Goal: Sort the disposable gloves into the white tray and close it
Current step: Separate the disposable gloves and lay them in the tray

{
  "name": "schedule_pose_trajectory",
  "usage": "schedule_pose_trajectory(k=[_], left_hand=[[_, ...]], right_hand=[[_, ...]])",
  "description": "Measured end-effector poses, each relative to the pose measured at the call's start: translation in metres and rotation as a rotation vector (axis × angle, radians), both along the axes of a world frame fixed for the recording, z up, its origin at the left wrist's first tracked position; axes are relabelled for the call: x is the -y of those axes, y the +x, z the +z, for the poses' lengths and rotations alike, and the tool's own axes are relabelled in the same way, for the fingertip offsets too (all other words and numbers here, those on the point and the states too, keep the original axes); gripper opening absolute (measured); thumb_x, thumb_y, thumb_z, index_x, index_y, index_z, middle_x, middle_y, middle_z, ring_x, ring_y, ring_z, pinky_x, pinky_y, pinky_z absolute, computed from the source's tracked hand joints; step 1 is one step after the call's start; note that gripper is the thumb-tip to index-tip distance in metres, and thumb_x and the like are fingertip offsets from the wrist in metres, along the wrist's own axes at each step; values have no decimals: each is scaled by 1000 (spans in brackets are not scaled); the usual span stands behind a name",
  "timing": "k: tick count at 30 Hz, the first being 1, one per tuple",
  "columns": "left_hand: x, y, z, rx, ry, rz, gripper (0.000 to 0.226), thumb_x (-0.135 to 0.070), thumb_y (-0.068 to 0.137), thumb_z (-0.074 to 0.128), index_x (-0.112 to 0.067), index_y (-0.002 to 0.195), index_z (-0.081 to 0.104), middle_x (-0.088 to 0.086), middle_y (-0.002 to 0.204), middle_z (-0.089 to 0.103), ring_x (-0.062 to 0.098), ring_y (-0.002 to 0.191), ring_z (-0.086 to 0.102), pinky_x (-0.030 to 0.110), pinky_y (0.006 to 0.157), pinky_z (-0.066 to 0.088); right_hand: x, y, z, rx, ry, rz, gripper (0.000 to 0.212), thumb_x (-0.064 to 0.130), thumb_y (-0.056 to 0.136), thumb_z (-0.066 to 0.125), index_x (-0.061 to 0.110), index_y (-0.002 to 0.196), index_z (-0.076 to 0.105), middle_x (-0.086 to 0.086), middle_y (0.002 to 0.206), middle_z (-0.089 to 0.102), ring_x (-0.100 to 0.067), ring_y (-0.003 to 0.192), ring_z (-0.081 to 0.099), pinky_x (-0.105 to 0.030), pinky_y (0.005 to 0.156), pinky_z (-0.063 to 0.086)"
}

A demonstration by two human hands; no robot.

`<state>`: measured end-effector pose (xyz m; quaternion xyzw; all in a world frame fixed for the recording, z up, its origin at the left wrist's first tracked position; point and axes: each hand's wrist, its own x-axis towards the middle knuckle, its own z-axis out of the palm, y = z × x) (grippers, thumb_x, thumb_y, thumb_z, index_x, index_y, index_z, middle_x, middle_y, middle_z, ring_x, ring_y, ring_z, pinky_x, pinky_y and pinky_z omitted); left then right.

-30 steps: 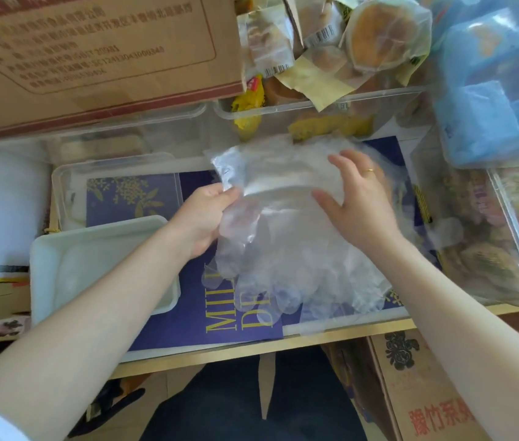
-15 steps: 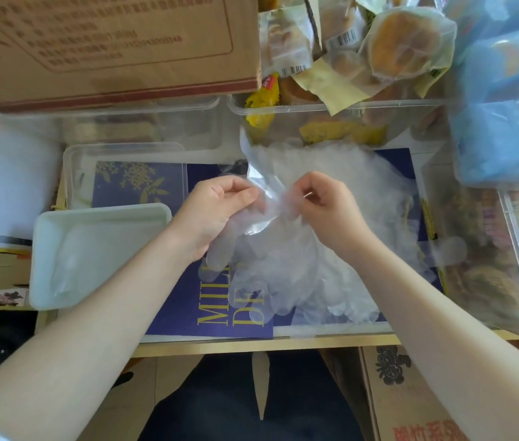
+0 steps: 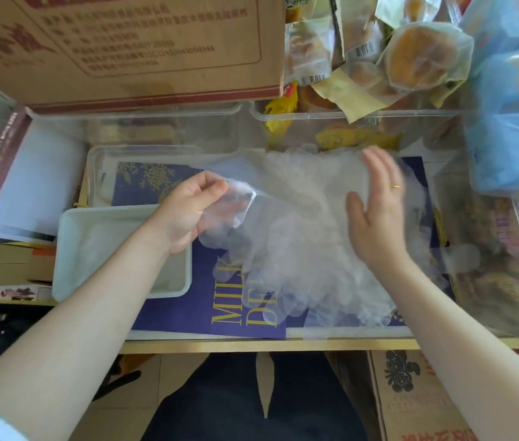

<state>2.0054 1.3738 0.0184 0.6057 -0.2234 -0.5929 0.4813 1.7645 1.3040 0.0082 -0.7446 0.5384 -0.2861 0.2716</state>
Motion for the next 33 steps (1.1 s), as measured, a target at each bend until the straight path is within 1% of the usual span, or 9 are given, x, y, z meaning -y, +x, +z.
schedule_pose_trajectory(k=[5, 9, 14, 18, 22, 25, 27, 30, 33], left_hand=[[1, 2, 18, -113, -136, -185, 6, -16, 86, 56, -12, 82, 59, 4, 90, 71, 18, 87, 68, 30, 82, 56], [3, 7, 24, -171, -154, -272, 23, -11, 89, 52, -17, 77, 70, 4, 90, 71, 20, 87, 69, 26, 74, 56], [1, 18, 21, -167, -133, -331, 28, -16, 90, 43, -23, 92, 70, 4, 105, 71, 23, 99, 66, 33, 90, 53], [1, 21, 18, -128, -49, -318, 27, -24, 96, 39, -17, 115, 56, 5, 106, 71, 30, 93, 68, 44, 93, 47], [-2, 18, 20, 127, 10, -382, 24, -16, 87, 56, -13, 111, 53, 1, 87, 72, 18, 62, 68, 22, 55, 50], [-5, 20, 17, 270, -2, -384, 14, 2, 90, 54, -10, 95, 56, 0, 71, 70, 10, 47, 61, 15, 44, 43], [-6, 22, 16, 274, 15, -373, 15, 3, 92, 50, -11, 90, 55, 2, 71, 70, 5, 43, 58, 13, 39, 38], [-7, 22, 13, 293, 36, -438, 15, 2, 95, 45, -7, 95, 57, 5, 65, 64, 2, 47, 60, 14, 40, 38], [-9, 22, 9, 365, 18, -603, 23, 3, 94, 45, -12, 102, 61, -8, 63, 67, 1, 58, 61, 12, 63, 46]], right_hand=[[8, 44, 22, 298, 762, 81, 51, 47, 93, 46, 23, 137, 41, 10, 134, 47, -4, 125, 39, -24, 102, 26], [30, 47, 18, 310, 1132, 94, 75, 76, 72, 50, 13, 111, 64, -3, 114, 67, -17, 111, 59, -43, 110, 33], [22, 44, 14, 519, 1503, 92, 48, 50, 81, 53, 4, 88, 66, -10, 75, 68, -19, 64, 65, -29, 69, 55], [19, 46, 2, 747, 1278, 9, 8, 16, 84, 56, 11, 84, 62, 0, 68, 67, -11, 61, 63, -19, 56, 53], [30, 41, -4, 985, 998, 23, 12, 8, 81, 64, 16, 72, 65, 1, 71, 68, -11, 67, 64, -25, 69, 51], [36, 31, 1, 1002, 957, 66, 47, 23, 50, 88, 8, 88, 64, -3, 74, 69, -13, 68, 64, -27, 71, 51], [38, 25, 3, 940, 923, 100, 39, 18, 51, 85, 11, 85, 68, -2, 71, 68, -11, 63, 63, -22, 63, 50], [38, 21, 7, 773, 923, 114, 20, 3, 70, 70, 15, 84, 64, 3, 69, 67, -9, 60, 60, -19, 59, 47], [39, 20, 10, 732, 922, 96, 6, 12, 73, 62, 13, 79, 65, 3, 67, 67, -8, 58, 57, -18, 59, 46]])
